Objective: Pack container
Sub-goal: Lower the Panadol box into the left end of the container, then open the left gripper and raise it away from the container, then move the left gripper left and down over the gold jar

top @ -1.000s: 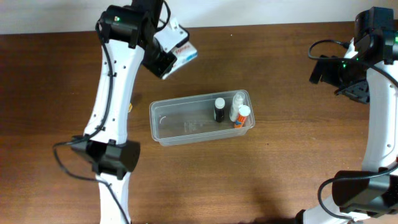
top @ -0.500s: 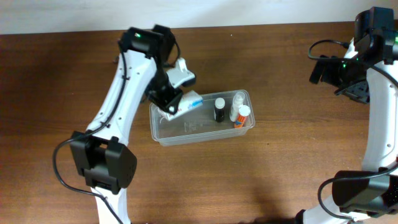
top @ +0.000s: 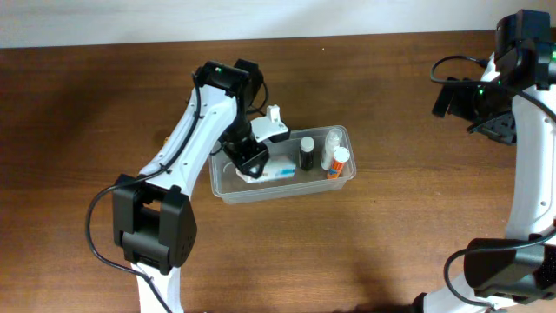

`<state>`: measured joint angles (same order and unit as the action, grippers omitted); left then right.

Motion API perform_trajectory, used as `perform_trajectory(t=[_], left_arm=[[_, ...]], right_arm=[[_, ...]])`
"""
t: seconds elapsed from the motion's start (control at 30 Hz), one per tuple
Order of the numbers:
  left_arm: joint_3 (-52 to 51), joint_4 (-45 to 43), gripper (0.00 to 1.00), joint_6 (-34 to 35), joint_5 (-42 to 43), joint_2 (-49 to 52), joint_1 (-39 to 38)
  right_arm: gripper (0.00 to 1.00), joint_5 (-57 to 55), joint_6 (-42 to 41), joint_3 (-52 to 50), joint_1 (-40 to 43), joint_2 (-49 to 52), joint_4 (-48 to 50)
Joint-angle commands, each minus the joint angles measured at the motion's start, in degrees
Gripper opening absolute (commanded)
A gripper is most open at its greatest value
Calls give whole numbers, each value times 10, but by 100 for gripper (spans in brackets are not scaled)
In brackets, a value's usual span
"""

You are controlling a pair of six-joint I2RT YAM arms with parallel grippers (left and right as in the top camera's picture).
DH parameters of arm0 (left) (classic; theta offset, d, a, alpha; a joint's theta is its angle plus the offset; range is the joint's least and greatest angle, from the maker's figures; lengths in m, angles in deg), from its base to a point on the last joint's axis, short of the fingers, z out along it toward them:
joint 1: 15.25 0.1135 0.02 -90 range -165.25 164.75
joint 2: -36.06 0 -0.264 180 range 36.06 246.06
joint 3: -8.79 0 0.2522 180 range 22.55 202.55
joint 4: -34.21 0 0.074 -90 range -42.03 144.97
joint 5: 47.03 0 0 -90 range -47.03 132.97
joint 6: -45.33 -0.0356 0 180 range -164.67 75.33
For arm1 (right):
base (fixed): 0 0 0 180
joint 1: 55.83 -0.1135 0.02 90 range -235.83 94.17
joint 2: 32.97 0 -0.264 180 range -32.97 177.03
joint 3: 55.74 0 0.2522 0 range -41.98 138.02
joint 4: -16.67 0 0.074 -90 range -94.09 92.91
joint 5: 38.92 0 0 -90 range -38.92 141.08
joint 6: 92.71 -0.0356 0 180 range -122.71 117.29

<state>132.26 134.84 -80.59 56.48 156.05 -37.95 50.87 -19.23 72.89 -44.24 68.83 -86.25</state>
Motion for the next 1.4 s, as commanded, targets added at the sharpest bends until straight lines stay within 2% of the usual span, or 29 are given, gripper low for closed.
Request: perform_trajectory(t=[0.0, 0.07, 0.4, 0.6, 0.7, 0.83, 1.07, 1.23, 1.37], left_arm=[[-2, -2, 62, -12, 0, -17, 2], [-2, -2, 67, -12, 0, -17, 2], [5, -6, 67, -7, -28, -17, 2], [83, 38, 67, 12, -29, -19, 4], [134, 57, 67, 59, -49, -28, 14], [161, 52, 67, 160, -80, -56, 48], [159, 53, 67, 313, -79, -76, 178], [146, 37, 67, 332, -69, -75, 248], [116, -2, 69, 338, -70, -75, 268]], right_arm=[[98, -5, -3, 3, 1, -2, 0], [98, -5, -3, 3, 1, -2, 0], [98, -5, -3, 3, 1, -2, 0], [98, -5, -3, 3, 1, -2, 0], [98, -5, -3, 3, 1, -2, 0], [98, -5, -3, 3, 1, -2, 0], [98, -5, -3, 3, 1, -2, 0], [98, -5, -3, 3, 1, -2, 0], [98, -5, -3, 3, 1, -2, 0]])
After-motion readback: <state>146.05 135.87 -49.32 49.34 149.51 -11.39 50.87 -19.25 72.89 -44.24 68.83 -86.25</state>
